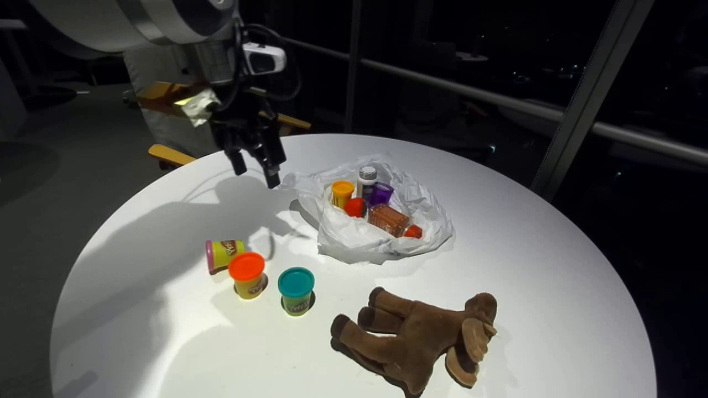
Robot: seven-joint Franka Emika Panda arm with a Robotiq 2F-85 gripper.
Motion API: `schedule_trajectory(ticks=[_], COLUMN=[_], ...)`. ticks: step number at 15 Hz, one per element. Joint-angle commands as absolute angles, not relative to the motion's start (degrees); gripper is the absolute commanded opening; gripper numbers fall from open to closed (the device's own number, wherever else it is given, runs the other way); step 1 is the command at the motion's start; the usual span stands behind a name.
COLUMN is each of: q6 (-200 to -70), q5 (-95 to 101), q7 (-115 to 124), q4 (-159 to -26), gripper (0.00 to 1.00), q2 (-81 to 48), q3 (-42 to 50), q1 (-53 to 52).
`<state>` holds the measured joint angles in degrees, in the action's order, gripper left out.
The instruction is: Place the container, strawberry toy and moose toy inside the white plastic bag
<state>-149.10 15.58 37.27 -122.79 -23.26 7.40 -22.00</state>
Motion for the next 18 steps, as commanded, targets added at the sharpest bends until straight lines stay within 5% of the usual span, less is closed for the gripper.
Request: schedule_trajectory(ticks=[1, 18], q6=[-152.85, -170.4], q5=[19.02, 17.4], q7=[45.79, 57.99], q4=[-132.72, -138.46], gripper=[1.0, 1.0], q2=[-18.83, -26.28], q3=[7.07, 11.21], q1=[-24.29, -27.56])
